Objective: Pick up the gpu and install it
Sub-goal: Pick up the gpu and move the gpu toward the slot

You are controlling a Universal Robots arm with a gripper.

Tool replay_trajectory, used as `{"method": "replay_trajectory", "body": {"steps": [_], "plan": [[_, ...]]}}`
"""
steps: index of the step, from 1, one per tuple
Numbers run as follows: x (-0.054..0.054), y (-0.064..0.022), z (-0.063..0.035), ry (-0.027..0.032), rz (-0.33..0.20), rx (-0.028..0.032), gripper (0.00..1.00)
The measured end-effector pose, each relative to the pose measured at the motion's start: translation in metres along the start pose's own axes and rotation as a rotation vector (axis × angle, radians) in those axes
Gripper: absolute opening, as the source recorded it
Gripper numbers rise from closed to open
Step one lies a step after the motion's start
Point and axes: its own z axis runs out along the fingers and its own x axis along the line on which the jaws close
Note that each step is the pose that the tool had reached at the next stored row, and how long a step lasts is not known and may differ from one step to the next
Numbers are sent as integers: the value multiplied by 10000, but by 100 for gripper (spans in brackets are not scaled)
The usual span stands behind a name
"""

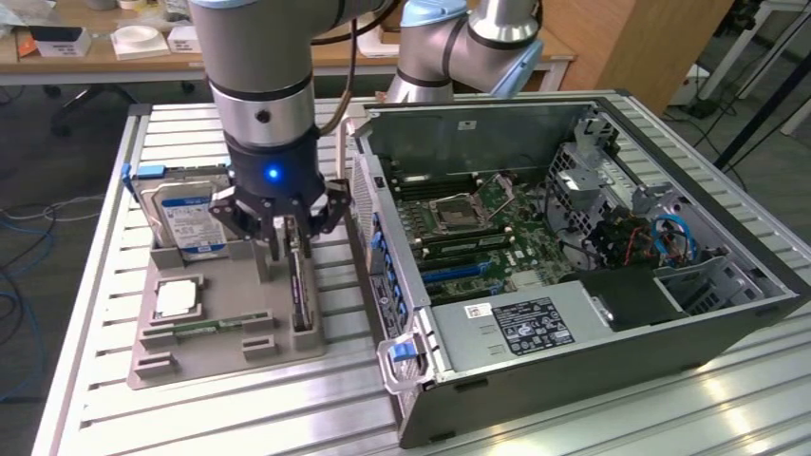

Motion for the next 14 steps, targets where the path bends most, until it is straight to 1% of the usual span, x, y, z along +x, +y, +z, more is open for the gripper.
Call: {"method": "replay_trajectory", "body": {"steps": [9, 14], "plan": [[2, -9, 49, 1, 0, 0, 41], [8, -32, 91, 0, 0, 0, 41]]}}
